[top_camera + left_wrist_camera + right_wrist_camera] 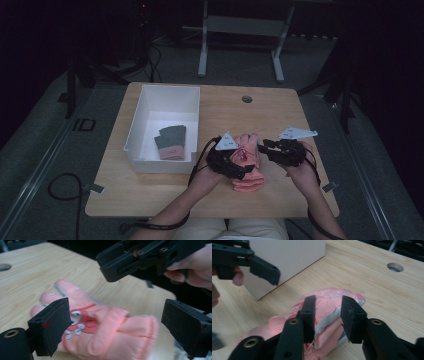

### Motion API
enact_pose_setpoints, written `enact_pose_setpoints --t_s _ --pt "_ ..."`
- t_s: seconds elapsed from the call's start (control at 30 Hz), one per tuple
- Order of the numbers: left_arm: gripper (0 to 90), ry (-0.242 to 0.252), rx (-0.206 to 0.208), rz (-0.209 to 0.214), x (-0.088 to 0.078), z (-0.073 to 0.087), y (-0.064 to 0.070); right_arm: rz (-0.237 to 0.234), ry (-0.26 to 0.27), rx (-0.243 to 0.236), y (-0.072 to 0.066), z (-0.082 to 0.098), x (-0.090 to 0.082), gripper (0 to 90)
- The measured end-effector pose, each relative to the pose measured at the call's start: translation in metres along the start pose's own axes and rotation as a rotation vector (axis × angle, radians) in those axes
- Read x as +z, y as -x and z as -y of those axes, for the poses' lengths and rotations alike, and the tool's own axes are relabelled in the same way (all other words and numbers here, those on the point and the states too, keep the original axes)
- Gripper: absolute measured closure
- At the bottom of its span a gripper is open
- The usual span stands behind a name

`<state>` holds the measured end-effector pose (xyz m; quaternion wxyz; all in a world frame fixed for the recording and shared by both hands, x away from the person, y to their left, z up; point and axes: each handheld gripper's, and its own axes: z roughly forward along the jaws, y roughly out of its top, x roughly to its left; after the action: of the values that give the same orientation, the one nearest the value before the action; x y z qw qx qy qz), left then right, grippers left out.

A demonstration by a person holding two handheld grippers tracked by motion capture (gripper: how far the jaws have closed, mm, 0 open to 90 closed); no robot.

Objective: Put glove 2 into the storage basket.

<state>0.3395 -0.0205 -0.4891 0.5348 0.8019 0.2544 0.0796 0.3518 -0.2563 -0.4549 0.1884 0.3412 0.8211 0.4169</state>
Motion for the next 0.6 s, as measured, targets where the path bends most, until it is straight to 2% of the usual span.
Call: enact_pose_setpoints --t_s 0.03,0.07,0.1,0.13,0.17,0.23,0.3,0.37,0.4,0.5,0.53,0.6 --pt "17.7 -0.02 -0.002 -0.024 0.003 0.0 -0.002 0.0 -0.012 0.0 0.001 0.0 0.003 67.7" --pt "18.9 -0.02 -0.002 -0.024 0.003 0.0 -0.002 0.0 -0.012 0.0 0.001 0.0 0.003 67.7" --pt "18.9 -0.046 -0.002 -0.055 0.006 0.001 -0.005 0.005 -0.019 -0.002 0.002 -0.001 0.006 68.5" --pt "26.0 -0.07 0.0 -0.077 0.008 0.002 -0.006 0.008 -0.026 -0.006 0.003 -0.002 0.009 69.7" --pt "27.9 -0.085 -0.013 -0.096 0.01 0.003 -0.009 0.006 -0.029 -0.009 0.003 -0.002 0.012 69.7" --pt "32.8 -0.094 -0.054 -0.107 0.012 0.004 -0.014 0.007 -0.037 -0.006 0.003 -0.002 0.02 69.7" --pt "33.7 -0.098 -0.073 -0.119 0.014 0.005 -0.017 0.015 -0.042 0.003 0.002 -0.002 0.026 67.8" --pt "33.9 -0.098 -0.091 -0.125 0.015 0.005 -0.019 0.018 -0.039 0.018 0.0 -0.002 0.03 61.4" --pt "33.8 -0.104 -0.093 -0.123 0.015 0.005 -0.02 0.025 -0.04 0.028 -0.001 -0.001 0.033 57.4" --pt "33.3 -0.113 -0.105 -0.126 0.017 0.006 -0.022 0.046 -0.046 0.047 -0.003 0.002 0.038 53.3" --pt "33.0 -0.119 -0.113 -0.123 0.017 0.006 -0.023 0.056 -0.068 0.065 -0.003 0.006 0.044 48.3" --pt "31.3 -0.123 -0.12 -0.132 0.017 0.007 -0.025 0.075 -0.096 0.068 -0.003 0.013 0.048 45.9"
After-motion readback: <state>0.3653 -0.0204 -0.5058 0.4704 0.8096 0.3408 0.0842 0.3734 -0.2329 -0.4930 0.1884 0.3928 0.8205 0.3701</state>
